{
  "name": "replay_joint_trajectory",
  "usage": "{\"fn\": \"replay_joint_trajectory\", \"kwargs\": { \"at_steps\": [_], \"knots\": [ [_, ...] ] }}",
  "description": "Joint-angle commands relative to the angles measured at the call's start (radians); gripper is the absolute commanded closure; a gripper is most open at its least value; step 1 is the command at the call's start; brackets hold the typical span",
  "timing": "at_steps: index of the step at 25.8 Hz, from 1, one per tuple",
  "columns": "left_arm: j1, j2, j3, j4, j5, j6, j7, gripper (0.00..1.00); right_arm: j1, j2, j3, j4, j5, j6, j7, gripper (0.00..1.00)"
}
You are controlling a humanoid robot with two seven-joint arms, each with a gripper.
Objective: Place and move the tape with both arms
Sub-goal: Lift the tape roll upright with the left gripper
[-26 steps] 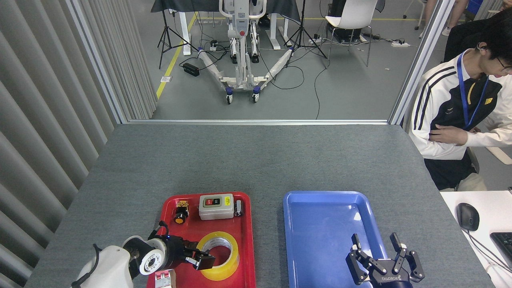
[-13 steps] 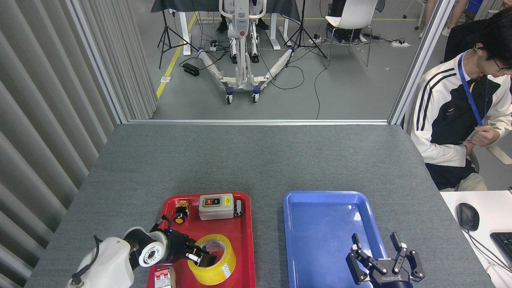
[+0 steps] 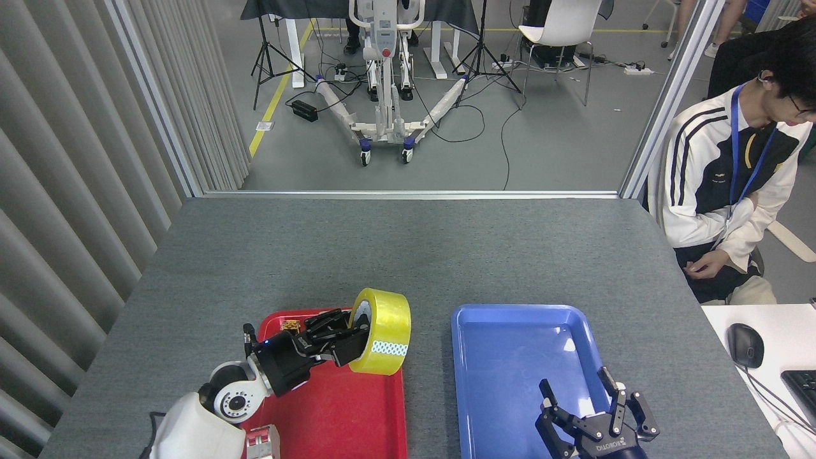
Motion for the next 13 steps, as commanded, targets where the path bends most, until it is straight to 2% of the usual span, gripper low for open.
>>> {"fn": "replay_joint_trajectory", "kwargs": {
  "at_steps": [1, 4, 8, 13],
  "knots": [
    [0.031, -0.081, 0.055, 0.070, 0.007, -0.023, 0.021, 0.98, 0.000, -0.025, -0.007, -0.003, 0.014, -0.274, -0.057, 0.00],
    [0.043, -0.096, 0.045, 0.103, 0.001, -0.023, 0.021, 0.98, 0.004, -0.041, -0.009, -0.018, 0.014, -0.412, -0.100, 0.00],
    [0.064, -0.101, 0.001, 0.107, 0.001, -0.023, 0.022, 0.99, -0.002, -0.067, 0.005, -0.026, 0.028, -0.412, -0.111, 0.00],
    [0.091, -0.112, -0.039, 0.087, 0.002, -0.023, 0.021, 0.99, -0.031, -0.068, 0.076, -0.021, 0.052, -0.412, -0.111, 0.00]
  ]
}}
